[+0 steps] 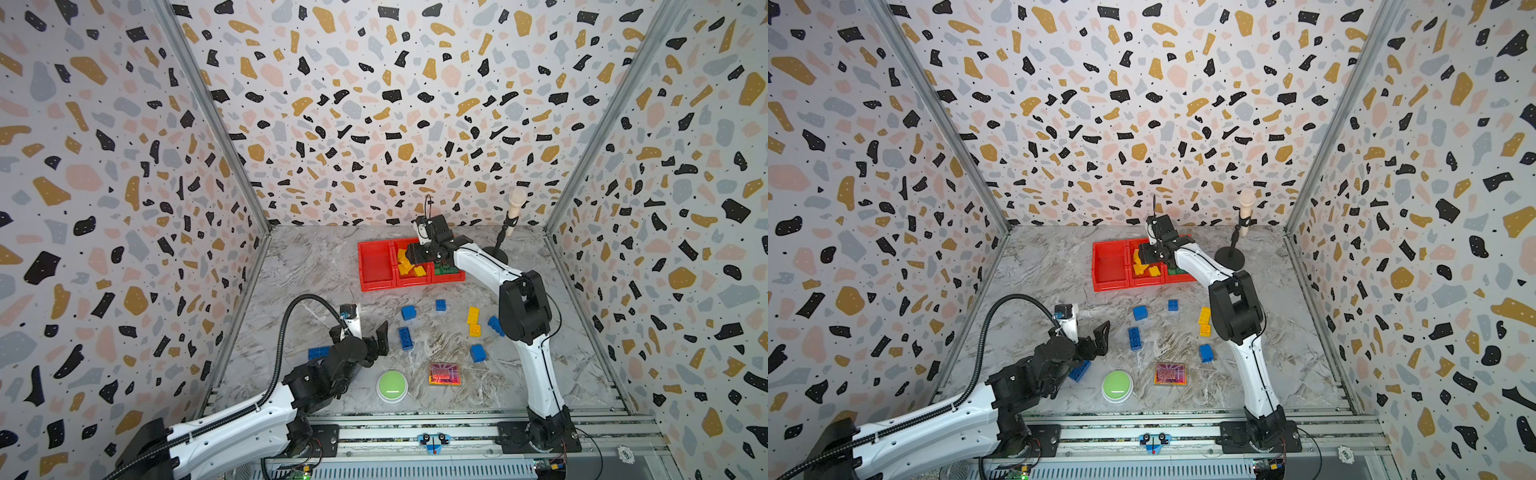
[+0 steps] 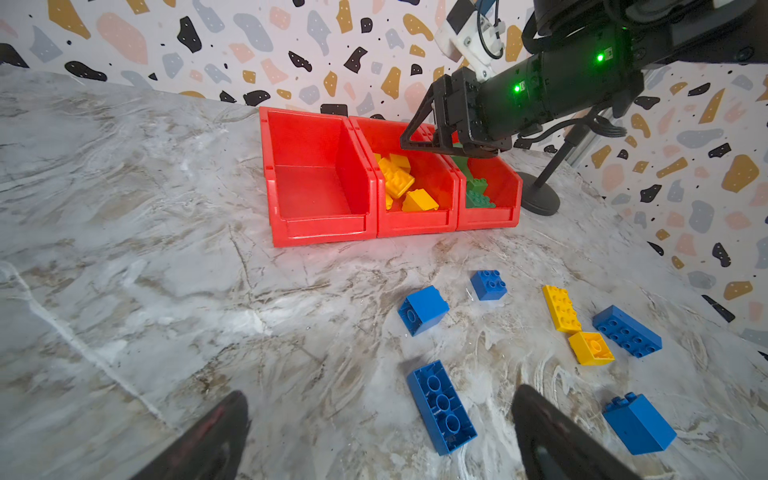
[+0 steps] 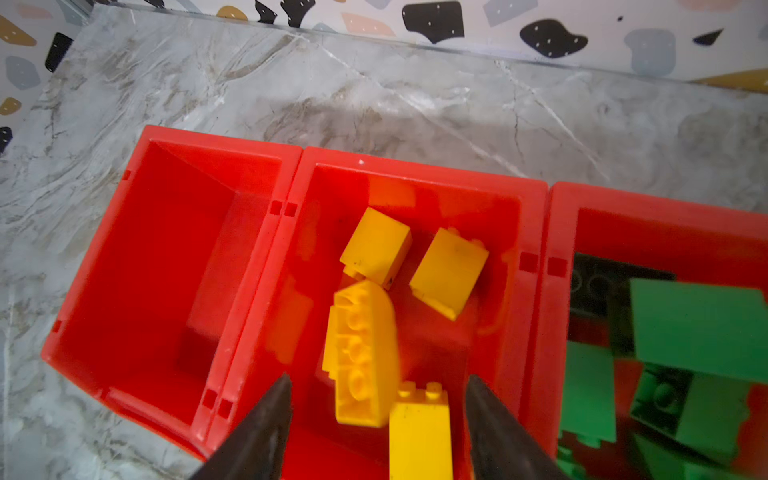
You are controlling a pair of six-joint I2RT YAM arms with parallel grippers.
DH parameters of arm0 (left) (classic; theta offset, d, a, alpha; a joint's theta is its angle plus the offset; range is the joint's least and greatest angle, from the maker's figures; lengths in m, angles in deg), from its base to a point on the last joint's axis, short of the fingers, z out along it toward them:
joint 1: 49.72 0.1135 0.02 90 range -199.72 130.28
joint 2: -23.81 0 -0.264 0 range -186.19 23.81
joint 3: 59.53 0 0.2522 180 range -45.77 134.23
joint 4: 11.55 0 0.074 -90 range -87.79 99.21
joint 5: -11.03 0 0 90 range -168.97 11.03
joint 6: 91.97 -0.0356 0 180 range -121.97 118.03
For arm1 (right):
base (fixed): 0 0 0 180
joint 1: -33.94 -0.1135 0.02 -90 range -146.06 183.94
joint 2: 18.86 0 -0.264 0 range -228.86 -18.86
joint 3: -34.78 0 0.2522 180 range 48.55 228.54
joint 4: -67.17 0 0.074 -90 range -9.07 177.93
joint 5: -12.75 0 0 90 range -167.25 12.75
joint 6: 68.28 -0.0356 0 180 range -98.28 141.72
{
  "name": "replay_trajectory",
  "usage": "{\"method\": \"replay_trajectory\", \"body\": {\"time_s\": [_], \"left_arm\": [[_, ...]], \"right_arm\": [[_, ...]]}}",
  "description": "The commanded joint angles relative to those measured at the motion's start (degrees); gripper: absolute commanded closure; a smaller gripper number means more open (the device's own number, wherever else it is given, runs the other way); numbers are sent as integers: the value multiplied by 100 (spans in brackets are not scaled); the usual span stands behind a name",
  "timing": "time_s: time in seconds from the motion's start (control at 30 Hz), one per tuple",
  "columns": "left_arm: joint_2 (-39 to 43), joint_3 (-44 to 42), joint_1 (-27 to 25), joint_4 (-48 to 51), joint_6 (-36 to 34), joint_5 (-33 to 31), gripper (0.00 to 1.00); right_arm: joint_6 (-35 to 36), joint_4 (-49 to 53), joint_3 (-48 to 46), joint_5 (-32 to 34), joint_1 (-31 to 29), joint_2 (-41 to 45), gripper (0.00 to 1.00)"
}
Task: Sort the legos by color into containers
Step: 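Carry the long yellow brick with the right gripper into the middle bin, then lower the right gripper onto another long yellow brick and grasp it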
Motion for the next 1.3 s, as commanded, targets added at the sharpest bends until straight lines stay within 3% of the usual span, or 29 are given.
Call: {"method": "replay_trajectory", "body": {"time_s": [0.0, 0.17, 0.33, 0.5, 0.7, 1.13, 1.2, 1.27], "left_arm": [[-9, 35, -6, 24, -22, -147, 0], [-338, 154, -6, -356, -323, 53, 0], [-1119, 491, -6, -1000, -582, 639, 0], [-2005, 944, -7, -1427, -760, 1246, 0], [-2189, 1022, -6, -1560, -755, 1406, 0], [-1933, 800, -6, -1344, -677, 1109, 0], [-1928, 783, -6, -1349, -684, 1080, 0], [-1945, 791, -6, -1349, -698, 1079, 0]], "right_arm": [[66, 165, -258, 276, -32, 787, 28], [-139, 144, -2027, 1060, -32, 2046, 31], [-582, 19, -4207, 1681, -25, 3464, 33], [-983, -214, -5536, 1621, 206, 4159, 34], [-1134, -440, -5893, 1745, 359, 4055, 37], [-1216, -771, -6053, 1658, 579, 3380, 41], [-1227, -805, -6101, 1605, 579, 3360, 45], [-1227, -838, -6115, 1485, 579, 3317, 56]]}}
